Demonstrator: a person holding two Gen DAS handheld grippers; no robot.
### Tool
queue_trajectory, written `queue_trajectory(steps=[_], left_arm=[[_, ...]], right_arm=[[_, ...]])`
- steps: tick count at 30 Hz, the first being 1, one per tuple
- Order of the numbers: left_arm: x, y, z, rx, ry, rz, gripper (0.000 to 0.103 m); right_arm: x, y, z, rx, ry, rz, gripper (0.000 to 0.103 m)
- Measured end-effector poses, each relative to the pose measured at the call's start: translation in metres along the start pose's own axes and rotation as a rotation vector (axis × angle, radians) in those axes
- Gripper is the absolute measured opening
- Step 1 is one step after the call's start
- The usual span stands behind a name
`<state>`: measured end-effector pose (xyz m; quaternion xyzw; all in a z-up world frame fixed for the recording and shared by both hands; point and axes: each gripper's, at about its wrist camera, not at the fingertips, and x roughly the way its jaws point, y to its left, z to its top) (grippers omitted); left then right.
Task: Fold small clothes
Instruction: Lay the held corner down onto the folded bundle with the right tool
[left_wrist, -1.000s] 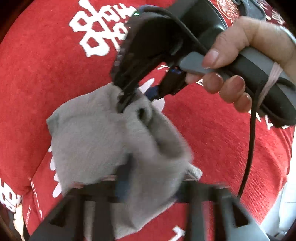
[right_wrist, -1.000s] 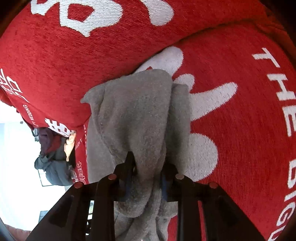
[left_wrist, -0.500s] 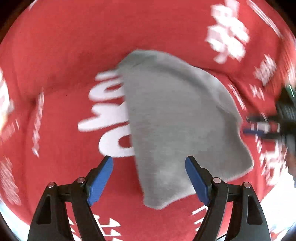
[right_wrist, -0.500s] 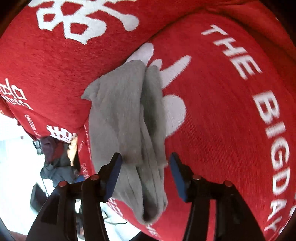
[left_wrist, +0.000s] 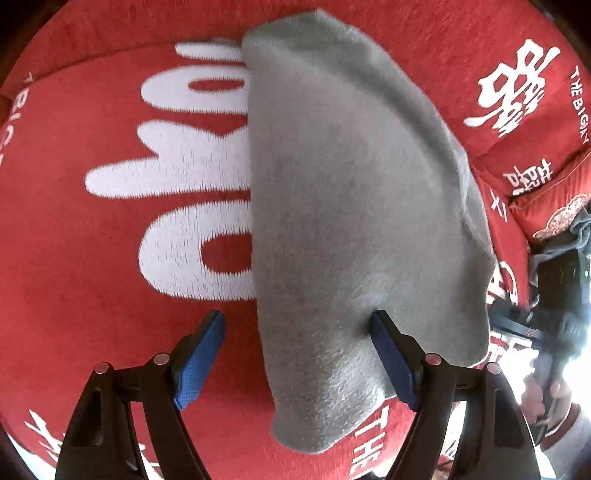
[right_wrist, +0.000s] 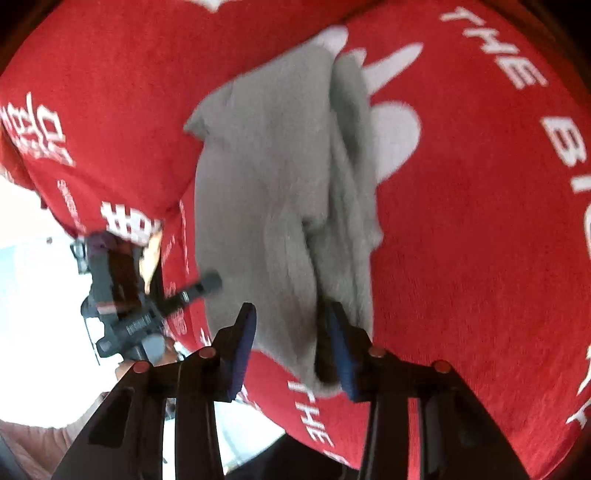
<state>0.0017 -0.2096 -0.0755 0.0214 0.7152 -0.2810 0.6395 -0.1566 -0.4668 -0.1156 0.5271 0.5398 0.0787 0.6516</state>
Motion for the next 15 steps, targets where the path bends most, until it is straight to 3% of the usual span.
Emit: queue_trajectory(steps=[2, 8, 11, 13, 14, 15], left_arm=[[0.0, -0.001, -0.001, 0.001, -0.003, 0.004, 0.081], [-0.012, -0.011, 0.011, 0.048, -0.075, 0.047, 0.081], [-0.006, -0.008, 0.02, 0.025, -0.069, 0.05, 0.081], [-0.001, -0.008, 0.019, 0.013, -0.069, 0.055, 0.081], [0.0, -0.007, 0.018, 0.01, -0.071, 0.061, 0.081], [0.0, -0.006, 0.017, 0.007, -0.072, 0.06, 0.081]], right_arm=[[-0.008, -0.008, 0.007, 0.04, -0.042, -0.023, 0.064], [-0.031, -0.017, 0.03, 0.071, -0.123, -0.027, 0.065], [-0.031, -0.013, 0.056, 0.067, -0.159, -0.009, 0.064], [-0.023, -0.013, 0.074, 0.089, -0.158, -0.002, 0.054], [-0.015, -0.015, 0.085, 0.111, -0.136, 0.016, 0.023], [-0.008, -0.014, 0.094, 0.131, -0.118, 0.022, 0.016]])
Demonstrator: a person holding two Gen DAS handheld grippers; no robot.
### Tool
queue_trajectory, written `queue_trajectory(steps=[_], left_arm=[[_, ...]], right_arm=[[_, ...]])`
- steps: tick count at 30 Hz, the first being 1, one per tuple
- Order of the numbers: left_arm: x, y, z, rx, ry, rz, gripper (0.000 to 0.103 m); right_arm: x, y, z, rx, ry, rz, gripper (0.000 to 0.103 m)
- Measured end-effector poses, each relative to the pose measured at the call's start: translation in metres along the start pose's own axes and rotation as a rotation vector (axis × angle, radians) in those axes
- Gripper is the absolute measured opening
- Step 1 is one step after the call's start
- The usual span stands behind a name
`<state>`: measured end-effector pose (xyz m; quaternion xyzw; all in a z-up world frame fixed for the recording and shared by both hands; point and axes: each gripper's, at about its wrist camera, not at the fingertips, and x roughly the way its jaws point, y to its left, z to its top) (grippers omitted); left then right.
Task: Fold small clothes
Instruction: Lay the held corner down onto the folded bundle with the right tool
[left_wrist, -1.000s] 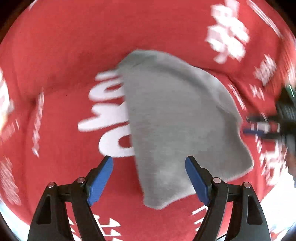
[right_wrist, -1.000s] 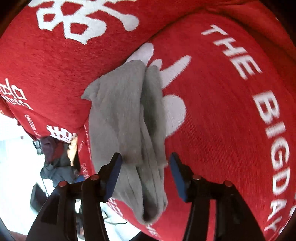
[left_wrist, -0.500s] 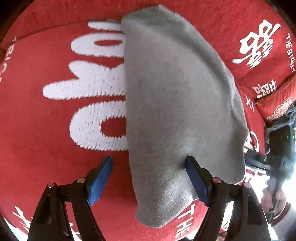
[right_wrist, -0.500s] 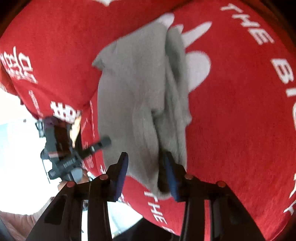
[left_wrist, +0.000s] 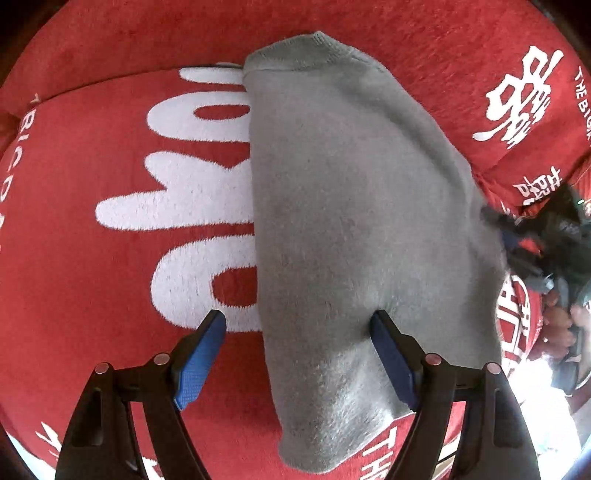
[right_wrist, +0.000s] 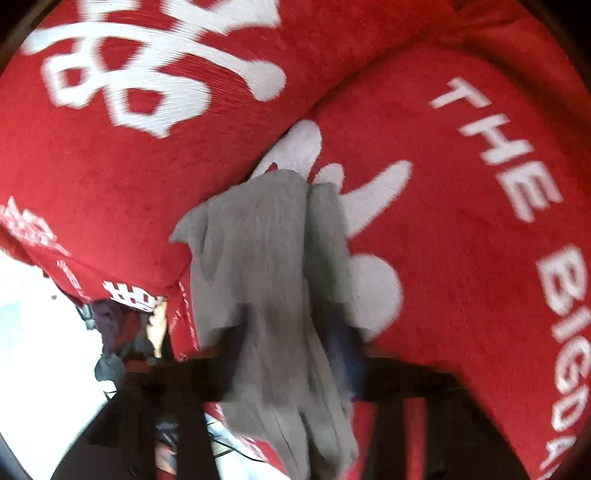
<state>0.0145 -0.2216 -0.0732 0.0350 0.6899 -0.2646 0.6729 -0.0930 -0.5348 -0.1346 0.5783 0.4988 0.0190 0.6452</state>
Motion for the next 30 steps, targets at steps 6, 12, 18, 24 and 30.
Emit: queue_trajectory(steps=[6, 12, 18, 24, 30], left_arm=[[0.007, 0.005, -0.004, -0.017, 0.005, -0.008, 0.081], [0.005, 0.005, -0.002, -0.011, 0.015, 0.007, 0.081], [0.003, -0.012, 0.0, 0.013, 0.019, 0.038, 0.081], [0.003, -0.013, -0.004, 0.023, 0.033, 0.053, 0.081], [0.003, -0.012, -0.008, 0.025, 0.037, 0.05, 0.081]], right_arm=[[-0.007, 0.01, -0.002, -0.154, -0.024, -0.091, 0.012], [-0.015, -0.039, -0.01, -0.003, -0.017, -0.138, 0.011], [-0.045, -0.015, -0.044, -0.068, 0.007, -0.037, 0.064], [-0.026, 0.024, -0.093, -0.211, 0.128, -0.061, 0.01], [-0.015, -0.013, -0.107, -0.051, 0.104, -0.048, 0.007]])
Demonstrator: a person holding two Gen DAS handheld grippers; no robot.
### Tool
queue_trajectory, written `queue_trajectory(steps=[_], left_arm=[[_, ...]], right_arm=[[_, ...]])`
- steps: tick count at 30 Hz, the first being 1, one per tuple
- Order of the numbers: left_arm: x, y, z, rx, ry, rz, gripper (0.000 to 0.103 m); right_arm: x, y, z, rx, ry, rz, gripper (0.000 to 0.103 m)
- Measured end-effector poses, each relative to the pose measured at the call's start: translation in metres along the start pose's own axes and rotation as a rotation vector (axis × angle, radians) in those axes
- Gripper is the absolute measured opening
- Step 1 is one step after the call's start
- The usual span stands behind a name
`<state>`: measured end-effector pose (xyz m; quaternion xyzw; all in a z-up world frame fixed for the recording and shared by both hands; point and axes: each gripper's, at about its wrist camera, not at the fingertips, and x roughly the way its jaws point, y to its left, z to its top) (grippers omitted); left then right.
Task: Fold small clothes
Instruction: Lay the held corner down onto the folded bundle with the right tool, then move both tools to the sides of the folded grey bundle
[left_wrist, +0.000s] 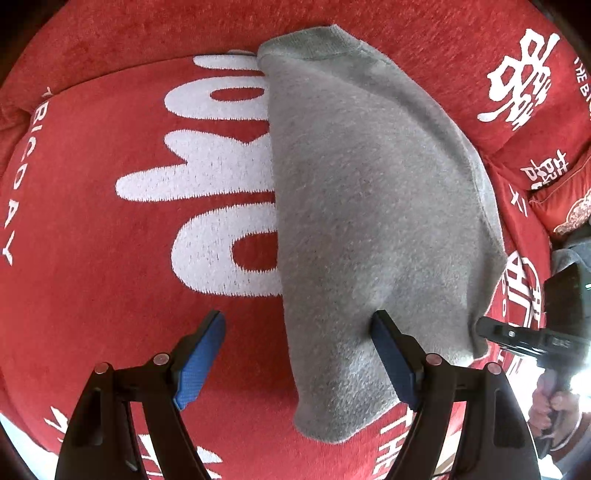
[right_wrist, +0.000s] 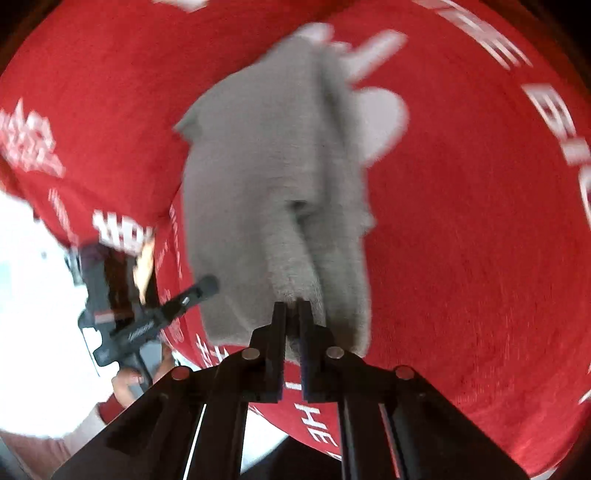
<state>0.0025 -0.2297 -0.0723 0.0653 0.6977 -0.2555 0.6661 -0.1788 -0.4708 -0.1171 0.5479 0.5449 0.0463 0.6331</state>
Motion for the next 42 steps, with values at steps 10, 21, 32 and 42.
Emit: queue_trajectory(steps=[10, 21, 32, 42], left_arm=[[-0.006, 0.004, -0.006, -0.005, -0.01, 0.012, 0.081], [-0.011, 0.006, -0.013, -0.009, -0.024, 0.04, 0.081], [-0.01, -0.007, -0.017, 0.024, -0.037, 0.096, 0.081], [-0.004, -0.027, -0.011, 0.037, -0.042, 0.154, 0.103]], right_arm=[[-0.051, -0.037, -0.004, 0.081, -0.061, -0.098, 0.012], [-0.036, 0.007, 0.0, -0.009, -0.053, -0.069, 0.055], [-0.048, 0.01, 0.019, -0.024, -0.084, -0.084, 0.063], [-0.047, 0.012, 0.025, -0.028, -0.073, -0.089, 0.064]])
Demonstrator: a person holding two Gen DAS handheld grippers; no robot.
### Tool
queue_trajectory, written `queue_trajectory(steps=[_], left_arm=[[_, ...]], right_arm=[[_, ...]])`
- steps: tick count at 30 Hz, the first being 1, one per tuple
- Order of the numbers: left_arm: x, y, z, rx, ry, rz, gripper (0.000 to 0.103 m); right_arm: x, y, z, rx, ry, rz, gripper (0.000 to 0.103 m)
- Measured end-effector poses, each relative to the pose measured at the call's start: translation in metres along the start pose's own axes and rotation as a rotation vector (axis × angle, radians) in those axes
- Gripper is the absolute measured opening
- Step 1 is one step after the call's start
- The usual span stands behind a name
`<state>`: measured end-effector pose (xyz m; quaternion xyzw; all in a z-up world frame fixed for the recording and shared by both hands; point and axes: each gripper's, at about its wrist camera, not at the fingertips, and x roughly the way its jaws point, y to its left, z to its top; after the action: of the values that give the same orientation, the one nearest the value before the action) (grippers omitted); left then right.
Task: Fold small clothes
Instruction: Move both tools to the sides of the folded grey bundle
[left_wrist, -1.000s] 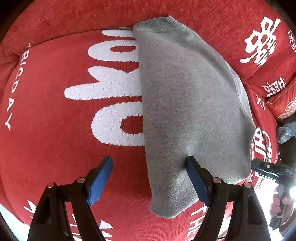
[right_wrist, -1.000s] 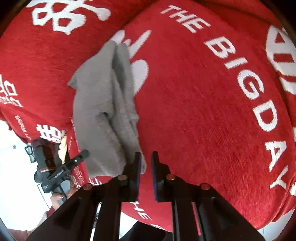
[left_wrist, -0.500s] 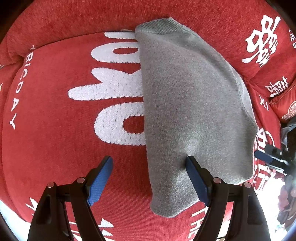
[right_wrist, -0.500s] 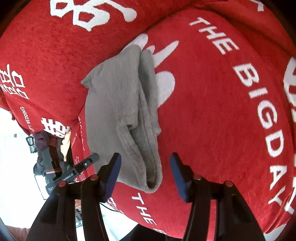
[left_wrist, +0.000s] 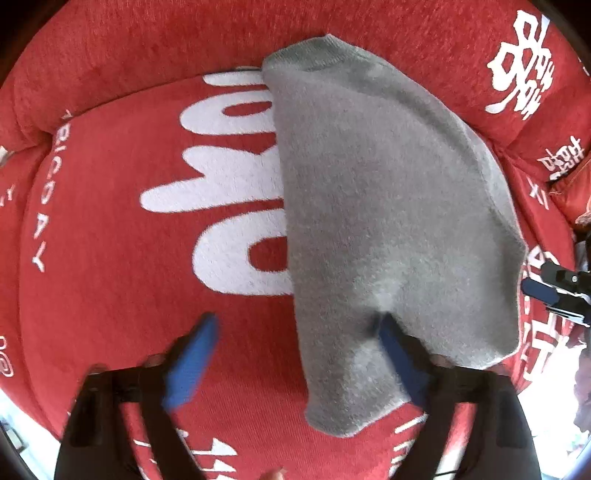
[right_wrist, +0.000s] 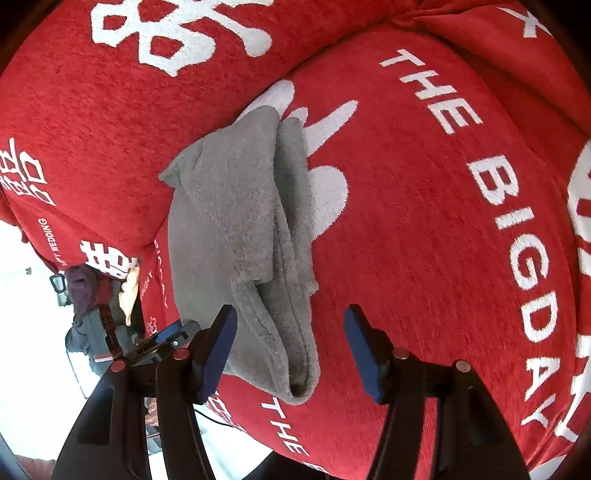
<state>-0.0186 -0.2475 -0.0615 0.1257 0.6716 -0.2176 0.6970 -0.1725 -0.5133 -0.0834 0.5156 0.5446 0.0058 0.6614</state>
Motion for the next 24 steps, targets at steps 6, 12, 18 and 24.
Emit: queue_trajectory(steps=[6, 12, 18, 24], left_arm=[[-0.002, 0.012, 0.008, -0.07, -0.016, -0.067, 0.103], [0.011, 0.022, 0.022, -0.101, 0.009, -0.167, 0.103], [0.031, 0.022, 0.034, -0.069, 0.064, -0.307, 0.103], [0.037, -0.003, 0.044, -0.005, 0.066, -0.335, 0.103]], right_arm=[[0.003, 0.004, 0.011, -0.022, 0.002, -0.009, 0.076], [0.011, 0.008, 0.045, -0.069, -0.015, 0.031, 0.076], [0.028, -0.001, 0.077, -0.082, 0.029, 0.096, 0.076], [0.045, -0.01, 0.088, -0.083, 0.089, 0.184, 0.078]])
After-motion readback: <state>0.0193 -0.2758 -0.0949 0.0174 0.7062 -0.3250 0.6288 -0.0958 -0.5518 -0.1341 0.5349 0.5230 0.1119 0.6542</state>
